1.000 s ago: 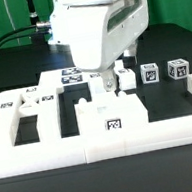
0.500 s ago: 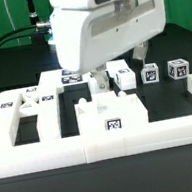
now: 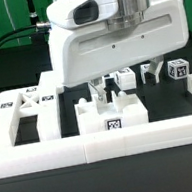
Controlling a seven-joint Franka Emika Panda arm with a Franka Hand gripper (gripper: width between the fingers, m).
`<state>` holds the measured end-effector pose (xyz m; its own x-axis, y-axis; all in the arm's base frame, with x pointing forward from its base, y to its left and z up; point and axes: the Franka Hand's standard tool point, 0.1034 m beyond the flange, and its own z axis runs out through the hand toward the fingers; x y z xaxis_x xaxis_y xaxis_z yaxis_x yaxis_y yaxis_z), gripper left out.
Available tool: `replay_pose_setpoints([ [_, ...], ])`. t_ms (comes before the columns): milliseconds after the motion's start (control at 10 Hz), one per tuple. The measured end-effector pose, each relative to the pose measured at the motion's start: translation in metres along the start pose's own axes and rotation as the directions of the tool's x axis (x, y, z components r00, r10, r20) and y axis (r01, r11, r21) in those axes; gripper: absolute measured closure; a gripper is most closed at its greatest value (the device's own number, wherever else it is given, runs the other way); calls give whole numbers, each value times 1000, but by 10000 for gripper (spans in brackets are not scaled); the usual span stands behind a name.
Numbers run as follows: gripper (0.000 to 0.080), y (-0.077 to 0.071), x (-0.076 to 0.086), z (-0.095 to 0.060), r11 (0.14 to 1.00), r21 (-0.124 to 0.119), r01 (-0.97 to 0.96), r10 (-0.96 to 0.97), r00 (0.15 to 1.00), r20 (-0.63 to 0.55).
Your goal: Assemble chair
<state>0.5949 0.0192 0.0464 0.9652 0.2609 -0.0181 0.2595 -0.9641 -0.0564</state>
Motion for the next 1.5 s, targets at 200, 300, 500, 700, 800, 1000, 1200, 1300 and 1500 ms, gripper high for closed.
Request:
replay_pose_setpoints([
  [200, 150, -3, 1, 0, 995, 13, -104, 104, 995, -2],
  [300, 150, -5, 1, 2, 983, 23, -181, 181, 983, -6],
  [500, 150, -9, -3, 15, 968, 23, -248, 249, 968, -26],
  [700, 150, -9, -3, 24, 972, 23, -235, 235, 971, -40],
  [800, 150, -9, -3, 28, 978, 21, -209, 210, 977, -47],
  [1000, 150, -8, -4, 36, 979, 20, -202, 203, 978, -50],
  [1200, 150, -8, -6, 40, 979, 20, -202, 203, 978, -54],
  [1300, 179, -9, -6, 40, 979, 20, -201, 202, 978, -53],
  [1500, 359, -9, -6, 40, 979, 20, -201, 202, 978, -53],
])
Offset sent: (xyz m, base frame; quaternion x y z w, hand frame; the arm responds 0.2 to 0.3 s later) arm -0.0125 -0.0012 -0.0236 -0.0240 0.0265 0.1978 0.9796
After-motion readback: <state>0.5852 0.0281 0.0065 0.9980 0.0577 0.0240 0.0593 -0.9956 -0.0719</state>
